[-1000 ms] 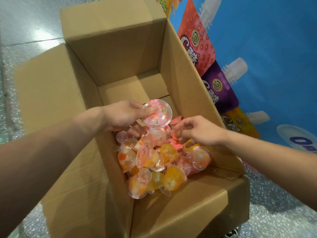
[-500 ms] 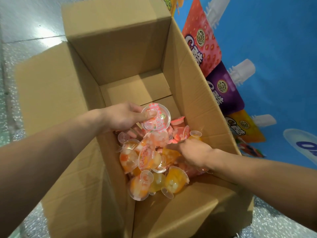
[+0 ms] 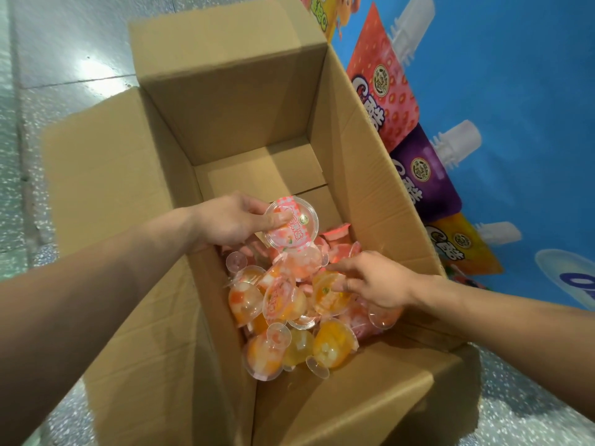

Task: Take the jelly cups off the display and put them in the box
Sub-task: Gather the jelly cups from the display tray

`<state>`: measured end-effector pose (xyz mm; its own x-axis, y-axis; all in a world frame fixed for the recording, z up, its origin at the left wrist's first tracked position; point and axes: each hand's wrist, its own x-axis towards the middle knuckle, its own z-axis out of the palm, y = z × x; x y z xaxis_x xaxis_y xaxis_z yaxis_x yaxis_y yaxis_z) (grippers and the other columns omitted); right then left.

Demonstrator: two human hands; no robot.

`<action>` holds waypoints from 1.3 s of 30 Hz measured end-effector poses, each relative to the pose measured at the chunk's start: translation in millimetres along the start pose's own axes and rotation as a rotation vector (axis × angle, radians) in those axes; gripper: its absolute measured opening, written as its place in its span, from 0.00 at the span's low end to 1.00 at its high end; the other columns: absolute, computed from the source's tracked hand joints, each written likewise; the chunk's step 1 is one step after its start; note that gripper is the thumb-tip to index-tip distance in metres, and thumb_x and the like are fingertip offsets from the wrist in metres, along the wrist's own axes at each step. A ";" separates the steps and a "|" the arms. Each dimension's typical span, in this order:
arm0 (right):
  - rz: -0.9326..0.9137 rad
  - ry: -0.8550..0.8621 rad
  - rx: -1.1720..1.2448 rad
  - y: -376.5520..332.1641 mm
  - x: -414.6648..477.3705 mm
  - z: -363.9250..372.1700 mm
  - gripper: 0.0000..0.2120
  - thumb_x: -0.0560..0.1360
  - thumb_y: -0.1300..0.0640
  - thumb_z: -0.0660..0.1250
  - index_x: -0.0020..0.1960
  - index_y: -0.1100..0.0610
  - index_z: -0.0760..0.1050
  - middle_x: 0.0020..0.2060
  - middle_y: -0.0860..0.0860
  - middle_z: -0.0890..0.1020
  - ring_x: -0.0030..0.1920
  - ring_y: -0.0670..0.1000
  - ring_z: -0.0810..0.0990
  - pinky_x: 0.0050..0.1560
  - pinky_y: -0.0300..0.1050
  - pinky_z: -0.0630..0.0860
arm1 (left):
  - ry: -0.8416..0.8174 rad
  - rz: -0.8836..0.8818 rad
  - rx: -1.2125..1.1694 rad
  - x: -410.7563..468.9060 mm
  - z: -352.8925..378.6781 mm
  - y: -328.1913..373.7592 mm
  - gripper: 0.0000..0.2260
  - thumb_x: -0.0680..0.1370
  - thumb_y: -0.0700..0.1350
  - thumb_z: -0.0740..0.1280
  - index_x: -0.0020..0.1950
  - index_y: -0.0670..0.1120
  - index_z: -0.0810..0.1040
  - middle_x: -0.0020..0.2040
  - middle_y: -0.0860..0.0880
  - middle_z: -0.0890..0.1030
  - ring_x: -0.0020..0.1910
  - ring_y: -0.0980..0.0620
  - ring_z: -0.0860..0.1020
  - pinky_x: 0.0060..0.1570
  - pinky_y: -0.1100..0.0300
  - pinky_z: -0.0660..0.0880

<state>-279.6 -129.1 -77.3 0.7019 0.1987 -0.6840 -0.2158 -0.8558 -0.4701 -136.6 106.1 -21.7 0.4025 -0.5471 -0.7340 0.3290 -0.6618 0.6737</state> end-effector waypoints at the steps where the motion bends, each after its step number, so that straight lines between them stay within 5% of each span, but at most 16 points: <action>1: -0.011 0.042 0.076 -1.0 -2.3 -4.0 0.22 0.80 0.48 0.67 0.73 0.50 0.73 0.67 0.46 0.79 0.70 0.48 0.74 0.73 0.45 0.68 | 0.003 0.003 -0.001 -0.8 -0.9 0.4 0.19 0.72 0.58 0.69 0.54 0.46 0.85 0.46 0.46 0.87 0.47 0.42 0.85 0.60 0.41 0.78; 4: -0.011 0.137 0.342 -3.3 -10.7 -17.7 0.14 0.79 0.47 0.68 0.61 0.51 0.83 0.54 0.45 0.86 0.54 0.44 0.84 0.60 0.49 0.80 | 0.002 0.020 0.007 -0.9 -4.5 1.9 0.19 0.72 0.58 0.69 0.53 0.45 0.85 0.43 0.45 0.87 0.40 0.46 0.84 0.53 0.46 0.78; 7: 0.046 0.234 0.581 -12.2 -23.8 -42.6 0.13 0.80 0.48 0.67 0.52 0.56 0.85 0.44 0.55 0.87 0.45 0.56 0.87 0.50 0.55 0.84 | 0.042 0.041 0.014 -3.4 -8.7 10.2 0.16 0.78 0.55 0.67 0.53 0.44 0.84 0.38 0.49 0.85 0.31 0.56 0.81 0.46 0.52 0.78; 12: 0.164 0.332 0.879 -28.2 -52.1 -88.1 0.17 0.79 0.50 0.67 0.55 0.63 0.82 0.46 0.64 0.86 0.45 0.61 0.87 0.49 0.56 0.83 | 0.134 0.120 -0.022 -18.8 -22.1 41.1 0.18 0.75 0.56 0.68 0.55 0.44 0.84 0.46 0.45 0.87 0.42 0.50 0.85 0.48 0.54 0.79; 18: 0.195 0.417 0.944 -72.6 -104.2 -150.4 0.16 0.81 0.49 0.66 0.53 0.63 0.81 0.43 0.61 0.87 0.44 0.59 0.87 0.47 0.53 0.83 | 0.199 0.174 -0.058 -63.7 -26.9 105.0 0.17 0.79 0.55 0.67 0.53 0.41 0.83 0.45 0.42 0.86 0.46 0.44 0.86 0.52 0.49 0.77; 24: 0.217 0.440 1.028 -131.6 -193.3 -222.5 0.16 0.82 0.50 0.65 0.51 0.64 0.81 0.42 0.63 0.86 0.42 0.58 0.87 0.40 0.46 0.84 | 0.191 0.203 -0.097 -141.4 -29.9 189.2 0.15 0.79 0.54 0.67 0.47 0.42 0.83 0.39 0.45 0.86 0.40 0.48 0.85 0.42 0.59 0.76; 28: 0.244 0.484 1.083 -170.2 -272.8 -269.2 0.17 0.81 0.49 0.66 0.52 0.65 0.81 0.43 0.66 0.85 0.43 0.61 0.87 0.47 0.54 0.84 | 0.186 0.221 -0.109 -209.8 -29.4 255.9 0.14 0.79 0.54 0.67 0.47 0.42 0.82 0.33 0.47 0.85 0.30 0.55 0.81 0.28 0.70 0.71; 34: 0.322 0.606 1.142 -230.3 -399.9 -329.3 0.14 0.80 0.52 0.66 0.46 0.63 0.80 0.32 0.58 0.83 0.39 0.59 0.86 0.45 0.54 0.83 | 0.129 0.266 -0.097 -312.7 -11.5 363.5 0.17 0.78 0.54 0.67 0.32 0.50 0.84 0.32 0.48 0.82 0.38 0.45 0.83 0.41 0.56 0.72; 39: 0.364 0.713 1.175 -268.9 -500.9 -373.0 0.14 0.81 0.51 0.67 0.43 0.60 0.79 0.31 0.57 0.83 0.42 0.63 0.87 0.45 0.54 0.83 | 0.085 0.298 -0.072 -383.4 11.0 449.8 0.18 0.77 0.56 0.67 0.35 0.45 0.83 0.34 0.43 0.83 0.39 0.40 0.83 0.42 0.55 0.77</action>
<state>-319.9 -176.7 599.8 0.5961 -0.5241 -0.6083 -0.6372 0.1522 -0.7555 -152.4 12.5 561.8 0.5590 -0.6650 -0.4953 0.2442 -0.4388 0.8648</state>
